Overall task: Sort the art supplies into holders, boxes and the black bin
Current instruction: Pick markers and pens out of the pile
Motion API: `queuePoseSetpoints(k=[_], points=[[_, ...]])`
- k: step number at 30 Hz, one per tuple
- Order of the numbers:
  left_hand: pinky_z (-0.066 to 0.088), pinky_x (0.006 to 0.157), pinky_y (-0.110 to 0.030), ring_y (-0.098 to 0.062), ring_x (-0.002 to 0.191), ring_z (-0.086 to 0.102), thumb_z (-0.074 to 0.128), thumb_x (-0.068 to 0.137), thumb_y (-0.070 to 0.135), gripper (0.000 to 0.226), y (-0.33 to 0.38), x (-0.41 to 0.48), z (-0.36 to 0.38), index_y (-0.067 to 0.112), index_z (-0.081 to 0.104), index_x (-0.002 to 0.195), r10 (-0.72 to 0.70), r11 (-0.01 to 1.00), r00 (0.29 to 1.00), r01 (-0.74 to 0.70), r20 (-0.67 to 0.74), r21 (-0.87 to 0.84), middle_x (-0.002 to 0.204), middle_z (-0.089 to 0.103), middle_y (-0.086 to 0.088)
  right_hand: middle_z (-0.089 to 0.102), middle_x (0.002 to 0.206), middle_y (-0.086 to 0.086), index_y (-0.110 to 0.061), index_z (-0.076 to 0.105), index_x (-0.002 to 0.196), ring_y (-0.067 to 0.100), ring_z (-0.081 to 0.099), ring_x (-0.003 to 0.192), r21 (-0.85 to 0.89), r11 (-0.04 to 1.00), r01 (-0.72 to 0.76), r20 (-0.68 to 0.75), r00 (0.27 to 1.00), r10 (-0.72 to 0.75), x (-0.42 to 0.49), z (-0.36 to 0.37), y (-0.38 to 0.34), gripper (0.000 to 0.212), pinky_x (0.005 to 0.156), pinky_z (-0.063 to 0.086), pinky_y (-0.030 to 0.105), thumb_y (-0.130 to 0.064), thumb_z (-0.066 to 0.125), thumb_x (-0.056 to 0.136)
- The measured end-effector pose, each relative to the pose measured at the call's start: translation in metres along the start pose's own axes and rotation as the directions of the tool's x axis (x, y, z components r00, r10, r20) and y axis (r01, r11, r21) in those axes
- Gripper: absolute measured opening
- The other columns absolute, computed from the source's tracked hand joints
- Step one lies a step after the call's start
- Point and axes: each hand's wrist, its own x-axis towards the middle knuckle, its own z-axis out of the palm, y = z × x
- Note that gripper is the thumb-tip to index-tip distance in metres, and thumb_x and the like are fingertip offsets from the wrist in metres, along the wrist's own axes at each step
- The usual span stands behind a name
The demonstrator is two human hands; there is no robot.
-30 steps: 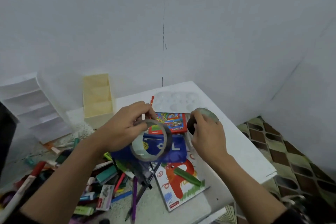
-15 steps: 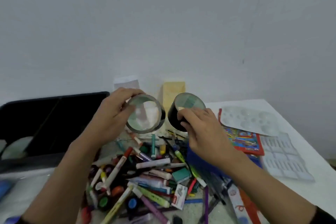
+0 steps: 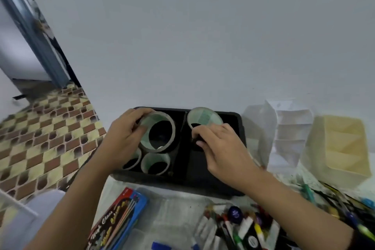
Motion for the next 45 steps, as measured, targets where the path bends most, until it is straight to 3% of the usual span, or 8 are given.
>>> queuePoseSetpoints(k=[13, 18, 21, 25, 28, 33, 40, 45], points=[[0.047, 0.08, -0.04, -0.034, 0.097, 0.063, 0.052, 0.092, 0.003, 0.04, -0.166, 0.083, 0.009, 0.022, 0.058, 0.127, -0.044, 0.932, 0.981, -0.029, 0.191, 0.362, 0.109, 0.067, -0.005, 0.07, 0.081, -0.002, -0.017, 0.068, 0.111, 0.026, 0.065, 0.086, -0.262, 0.963, -0.064, 0.33, 0.932, 0.152, 0.094, 0.138, 0.006, 0.043, 0.112, 0.032, 0.036, 0.005, 0.066, 0.074], [0.051, 0.072, -0.045, -0.033, 0.087, 0.063, 0.054, 0.08, -0.006, 0.057, -0.184, 0.082, 0.033, 0.019, 0.057, 0.131, 0.059, 0.833, 0.94, -0.232, 0.335, 0.502, 0.1, 0.065, -0.008, 0.07, 0.089, 0.006, -0.017, 0.062, 0.109, 0.031, 0.062, 0.082, -0.298, 0.951, -0.08, 0.528, 0.816, 0.235, 0.098, 0.143, -0.009, 0.027, 0.072, 0.037, 0.032, -0.006, 0.058, 0.085], [0.054, 0.071, -0.043, -0.036, 0.092, 0.065, 0.06, 0.079, -0.009, 0.072, -0.195, 0.086, 0.037, 0.018, 0.053, 0.145, 0.132, 0.805, 0.936, -0.293, 0.326, 0.515, 0.122, 0.063, -0.013, 0.069, 0.087, 0.005, -0.017, 0.063, 0.099, 0.028, 0.06, 0.076, -0.321, 0.943, -0.086, 0.589, 0.762, 0.27, 0.107, 0.143, -0.009, 0.014, 0.075, 0.046, 0.036, -0.016, 0.051, 0.091], [0.049, 0.072, -0.043, -0.036, 0.095, 0.062, 0.081, 0.08, 0.017, 0.038, -0.196, 0.077, 0.033, 0.019, 0.072, 0.117, 0.282, 0.702, 0.916, -0.4, 0.286, 0.589, 0.116, 0.062, -0.012, 0.069, 0.088, 0.0, -0.018, 0.064, 0.093, 0.024, 0.064, 0.091, -0.293, 0.951, -0.097, 0.654, 0.706, 0.273, 0.102, 0.15, -0.006, 0.042, 0.103, 0.039, 0.044, -0.052, 0.04, 0.098], [0.05, 0.076, -0.04, -0.023, 0.092, 0.059, 0.052, 0.094, 0.047, 0.034, -0.189, 0.069, 0.02, 0.021, 0.074, 0.101, 0.275, 0.846, 0.889, -0.404, 0.365, 0.347, 0.101, 0.061, 0.001, 0.067, 0.099, 0.002, -0.017, 0.062, 0.105, 0.024, 0.063, 0.103, -0.293, 0.953, -0.073, 0.711, 0.65, 0.268, 0.094, 0.155, -0.008, 0.034, 0.114, 0.03, 0.048, -0.047, 0.053, 0.091], [0.041, 0.104, -0.026, -0.013, 0.123, 0.055, 0.06, 0.095, 0.05, 0.053, -0.184, 0.058, 0.009, 0.024, 0.056, 0.141, 0.064, 0.891, 0.673, -0.371, 0.736, 0.262, 0.131, 0.062, 0.008, 0.065, 0.099, 0.006, -0.015, 0.052, 0.091, 0.031, 0.063, 0.087, -0.282, 0.955, -0.097, 0.644, 0.718, 0.263, 0.096, 0.158, -0.01, 0.004, 0.068, 0.047, 0.036, -0.017, 0.055, 0.091], [0.051, 0.078, -0.039, -0.019, 0.089, 0.061, 0.061, 0.096, 0.032, 0.024, -0.19, 0.059, 0.022, 0.024, 0.061, 0.119, 0.085, 0.849, 0.751, -0.398, 0.654, 0.347, 0.092, 0.069, 0.004, 0.065, 0.093, 0.005, -0.014, 0.056, 0.092, 0.031, 0.062, 0.083, -0.298, 0.95, -0.096, 0.606, 0.75, 0.266, 0.098, 0.163, -0.012, 0.003, 0.072, 0.052, 0.04, -0.013, 0.055, 0.089], [0.05, 0.076, -0.041, -0.019, 0.08, 0.058, 0.063, 0.093, 0.028, 0.017, -0.19, 0.059, 0.025, 0.02, 0.062, 0.108, 0.075, 0.863, 0.77, -0.369, 0.634, 0.346, 0.078, 0.064, 0.003, 0.044, 0.069, -0.008, -0.016, 0.049, 0.08, 0.021, 0.047, 0.068, -0.253, 0.962, -0.105, 0.606, 0.757, 0.242, 0.098, 0.155, -0.007, 0.017, 0.059, 0.03, 0.031, -0.024, 0.058, 0.092]])
